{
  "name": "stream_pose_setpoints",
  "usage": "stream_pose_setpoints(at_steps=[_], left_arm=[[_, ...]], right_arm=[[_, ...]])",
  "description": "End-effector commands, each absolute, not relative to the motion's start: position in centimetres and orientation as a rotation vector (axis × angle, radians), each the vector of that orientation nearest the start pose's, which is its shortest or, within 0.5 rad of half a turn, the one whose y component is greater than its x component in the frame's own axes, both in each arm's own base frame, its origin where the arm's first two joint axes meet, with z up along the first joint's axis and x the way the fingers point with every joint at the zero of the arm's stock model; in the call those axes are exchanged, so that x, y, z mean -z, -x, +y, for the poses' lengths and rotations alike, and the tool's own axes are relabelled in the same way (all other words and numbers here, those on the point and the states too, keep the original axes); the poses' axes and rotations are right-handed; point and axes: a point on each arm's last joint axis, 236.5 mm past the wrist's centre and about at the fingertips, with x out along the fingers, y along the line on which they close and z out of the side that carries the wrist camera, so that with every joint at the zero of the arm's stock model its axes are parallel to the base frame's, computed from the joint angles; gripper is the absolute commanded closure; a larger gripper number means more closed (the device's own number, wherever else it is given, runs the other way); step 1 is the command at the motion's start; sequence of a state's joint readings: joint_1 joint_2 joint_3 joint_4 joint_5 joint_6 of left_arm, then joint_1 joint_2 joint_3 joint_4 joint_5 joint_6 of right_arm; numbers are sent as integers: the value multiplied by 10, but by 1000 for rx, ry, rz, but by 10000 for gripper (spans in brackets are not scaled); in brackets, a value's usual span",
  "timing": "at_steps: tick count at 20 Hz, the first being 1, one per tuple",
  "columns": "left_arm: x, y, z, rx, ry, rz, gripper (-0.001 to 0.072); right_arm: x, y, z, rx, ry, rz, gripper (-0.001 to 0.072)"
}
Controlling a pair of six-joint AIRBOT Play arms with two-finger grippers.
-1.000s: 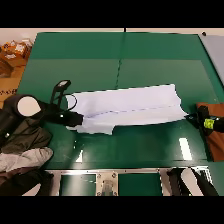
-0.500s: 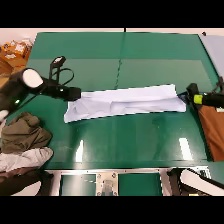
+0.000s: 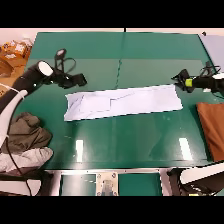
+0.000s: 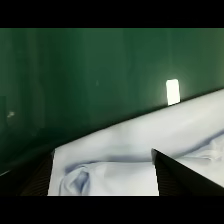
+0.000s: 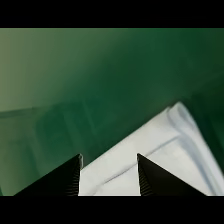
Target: Fold the shirts.
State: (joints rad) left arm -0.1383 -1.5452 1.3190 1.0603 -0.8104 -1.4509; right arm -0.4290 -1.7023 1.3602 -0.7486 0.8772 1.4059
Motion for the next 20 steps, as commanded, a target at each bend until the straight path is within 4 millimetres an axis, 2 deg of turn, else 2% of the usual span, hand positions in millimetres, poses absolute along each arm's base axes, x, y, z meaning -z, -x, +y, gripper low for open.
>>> stream_pose_setpoints(at_steps=[1,2,3,4,6,8,11,13,15,16,17,18,19,20], left_arm=[[-20,-490,-120,311,375,1075,19],[-19,-484,-115,313,379,1108,20],[-17,-478,-112,314,384,1137,20],[-14,-473,-112,318,377,1158,100],[-13,-469,-116,331,374,1175,658],[-17,-468,-122,351,401,1174,668],[-18,-466,-125,361,414,1180,668],[-18,-466,-125,361,415,1180,668],[-18,-466,-126,362,417,1180,668],[-18,-466,-126,363,417,1180,668],[-18,-466,-126,363,417,1181,668],[-17,-465,-126,366,416,1187,668],[-17,-461,-127,373,411,1199,669],[-16,-457,-128,393,397,1215,669]], right_arm=[[27,-497,-133,-16,-800,1003,259],[33,-483,-146,-14,-787,1034,219],[40,-471,-155,-17,-782,1066,213],[48,-461,-159,-39,-781,1095,213],[67,-445,-154,-128,-751,1161,219],[84,-434,-140,-227,-732,1218,226],[107,-434,-121,-302,-721,1261,225],[118,-435,-104,-355,-691,1286,225],[120,-437,-87,-404,-661,1306,229],[117,-440,-79,-425,-646,1312,324],[112,-442,-74,-447,-631,1313,510],[105,-445,-71,-466,-618,1311,621],[95,-446,-68,-496,-607,1311,699],[80,-449,-64,-531,-615,1299,700]])
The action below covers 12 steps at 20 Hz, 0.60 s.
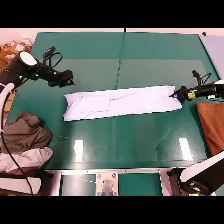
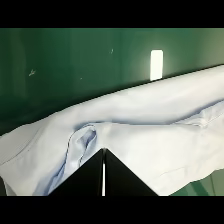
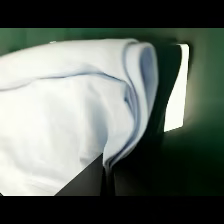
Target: Fold the shirts.
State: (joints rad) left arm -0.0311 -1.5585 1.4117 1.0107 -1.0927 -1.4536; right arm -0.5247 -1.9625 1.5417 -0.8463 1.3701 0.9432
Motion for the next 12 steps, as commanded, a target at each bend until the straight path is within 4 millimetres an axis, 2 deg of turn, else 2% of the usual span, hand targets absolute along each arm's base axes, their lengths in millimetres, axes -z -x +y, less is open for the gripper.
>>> stream_pose_setpoints(at_steps=[1,4,6,9,12], left_arm=[[-16,-453,-131,406,400,1227,677],[-29,-454,-156,491,452,1191,678],[-29,-455,-190,540,412,1161,678],[-5,-442,-272,638,344,1154,678],[34,-413,-369,738,351,1158,678]], right_arm=[[63,-453,-60,-562,-630,1280,700],[2,-452,-56,-582,-637,1254,700],[-41,-446,-50,-570,-612,1229,700],[-104,-429,-35,-531,-591,1187,700],[-151,-399,-8,-549,-552,1190,700]])
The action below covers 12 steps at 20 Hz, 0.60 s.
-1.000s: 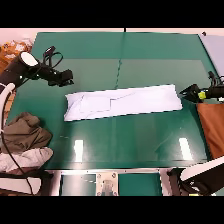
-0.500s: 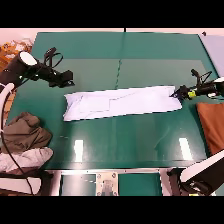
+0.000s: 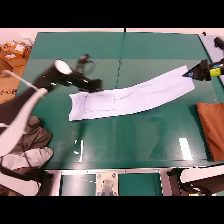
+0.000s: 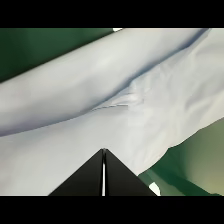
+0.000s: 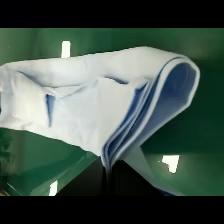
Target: Fold the shirts.
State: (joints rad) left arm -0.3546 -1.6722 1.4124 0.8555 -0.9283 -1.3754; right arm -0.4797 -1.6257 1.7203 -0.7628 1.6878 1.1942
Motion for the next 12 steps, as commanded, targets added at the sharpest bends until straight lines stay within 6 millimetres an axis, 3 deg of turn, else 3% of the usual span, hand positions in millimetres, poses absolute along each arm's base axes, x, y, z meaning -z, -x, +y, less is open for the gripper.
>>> stream_pose_setpoints(at_steps=[1,4,6,8,12], left_arm=[[46,-403,-398,766,358,1156,678],[68,-376,-464,857,359,1187,678],[79,-363,-493,899,357,1225,677],[87,-352,-504,924,357,1274,677],[80,-352,-495,939,359,1302,677]], right_arm=[[-163,-393,-1,-548,-539,1180,700],[-193,-376,27,-564,-496,1152,700],[-205,-369,40,-584,-461,1134,700],[-208,-366,45,-594,-449,1131,700],[-198,-367,48,-598,-469,1151,700]])
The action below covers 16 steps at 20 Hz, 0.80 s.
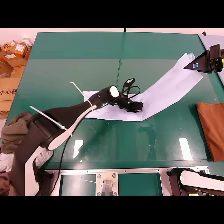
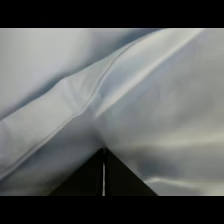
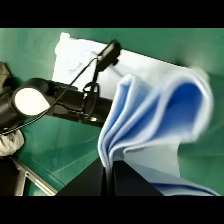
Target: Fold the shirts.
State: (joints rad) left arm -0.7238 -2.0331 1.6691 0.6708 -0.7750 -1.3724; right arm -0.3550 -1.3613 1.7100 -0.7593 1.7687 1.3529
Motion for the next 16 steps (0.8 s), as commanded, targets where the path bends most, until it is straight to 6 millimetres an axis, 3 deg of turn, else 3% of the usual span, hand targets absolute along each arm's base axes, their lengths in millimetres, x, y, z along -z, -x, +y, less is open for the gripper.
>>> stream_pose_setpoints(at_steps=[1,3,5,7,10,13,16], left_arm=[[75,-350,-490,962,345,1332,677],[64,-347,-467,1011,268,1399,678],[49,-358,-426,1001,153,1450,678],[28,-386,-367,885,44,1469,679],[-20,-435,-267,636,-69,1414,677],[-69,-459,-192,492,-40,1330,677],[-101,-469,-138,399,15,1268,677]], right_arm=[[-194,-365,50,-604,-476,1165,700],[-193,-363,63,-646,-491,1176,700],[-202,-361,83,-701,-529,1171,700],[-213,-365,110,-761,-554,1137,699],[-211,-380,157,-771,-596,1112,699],[-185,-391,228,-809,-616,1095,699],[-135,-401,317,-805,-638,1062,699]])
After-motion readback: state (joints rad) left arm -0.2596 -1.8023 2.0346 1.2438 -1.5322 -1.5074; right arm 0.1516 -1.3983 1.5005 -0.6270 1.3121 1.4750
